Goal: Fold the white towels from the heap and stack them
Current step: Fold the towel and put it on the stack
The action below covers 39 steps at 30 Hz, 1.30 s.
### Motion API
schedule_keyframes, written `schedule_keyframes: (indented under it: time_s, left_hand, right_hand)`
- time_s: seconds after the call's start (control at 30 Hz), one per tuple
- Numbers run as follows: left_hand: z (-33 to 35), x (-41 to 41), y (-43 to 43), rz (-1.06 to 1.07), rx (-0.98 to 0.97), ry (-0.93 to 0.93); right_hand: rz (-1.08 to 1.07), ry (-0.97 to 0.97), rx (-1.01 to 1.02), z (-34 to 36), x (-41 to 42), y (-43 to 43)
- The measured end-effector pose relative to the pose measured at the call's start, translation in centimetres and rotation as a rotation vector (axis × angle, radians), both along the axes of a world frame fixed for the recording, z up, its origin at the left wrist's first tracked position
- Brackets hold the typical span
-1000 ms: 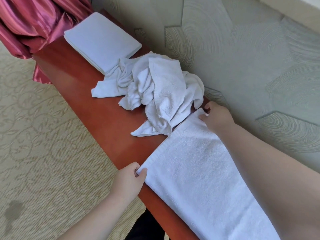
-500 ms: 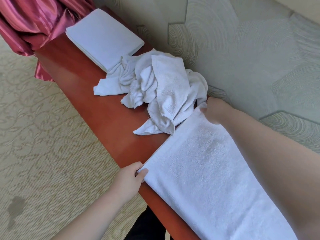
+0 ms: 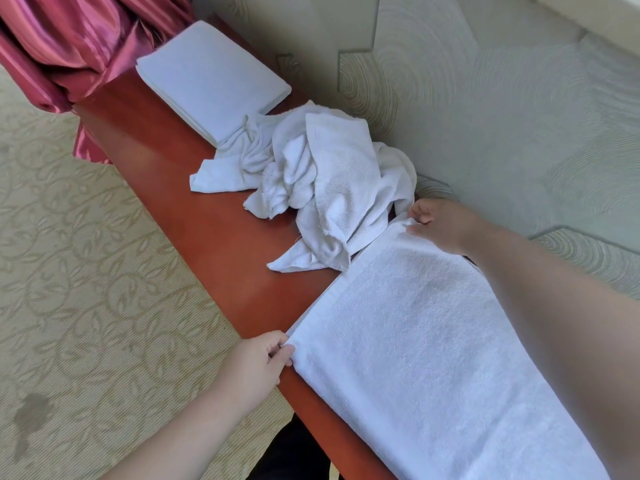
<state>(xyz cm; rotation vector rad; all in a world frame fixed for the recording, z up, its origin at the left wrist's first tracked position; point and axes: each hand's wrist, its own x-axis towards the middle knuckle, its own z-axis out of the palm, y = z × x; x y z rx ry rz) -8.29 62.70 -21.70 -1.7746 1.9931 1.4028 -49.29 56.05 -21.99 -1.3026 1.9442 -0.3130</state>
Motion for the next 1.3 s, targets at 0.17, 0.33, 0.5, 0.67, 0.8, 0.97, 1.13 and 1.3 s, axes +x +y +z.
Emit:
schedule_keyframes:
  time_s: [0.17, 0.33, 0.5, 0.67, 0.8, 0.97, 1.13, 1.3]
  left_hand:
    - [-0.8, 0.7, 0.4, -0.025, -0.044, -0.016]
    - [-1.1, 0.3, 0.6, 0.042, -0.014, 0.016]
    - [-1.6, 1.2, 0.1, 0.101, 0.068, 0.062]
    - [-2.2, 0.7, -0.9, 0.12, -0.042, -0.02]
    - [-3.1, -0.1, -0.7, 0.129, -0.15, -0.131]
    - [-2.6, -1.7, 0.1, 0.089, -0.337, -0.282]
    - [-3.7, -7.4, 1.8, -0.598, -0.817, -0.004]
    - [-6.9, -9.3, 0.1, -0.896, -0.613, -0.194]
  right_hand:
    - [-0.057, -0.068, -0.003, 0.0, 0.1, 0.4]
    - [-0.151, -0.121, 0.065, -0.5, 0.7, -0.7]
    - [-0.242, -0.032, 0.055, -2.1, 0.1, -1.0]
    - [-0.26, 0.013, -0.019, -2.7, 0.4, -1.3]
    - [-0.31, -0.013, -0.107, -3.4, 1.0, -1.3]
    - [-0.382, -0.048, -0.229, -4.5, 1.9, -0.4]
    - [-0.186, 0.171, -0.333, -6.0, 1.6, -0.6]
    - [-0.037, 0.508, -0.447, -8.1, 0.5, -0.3]
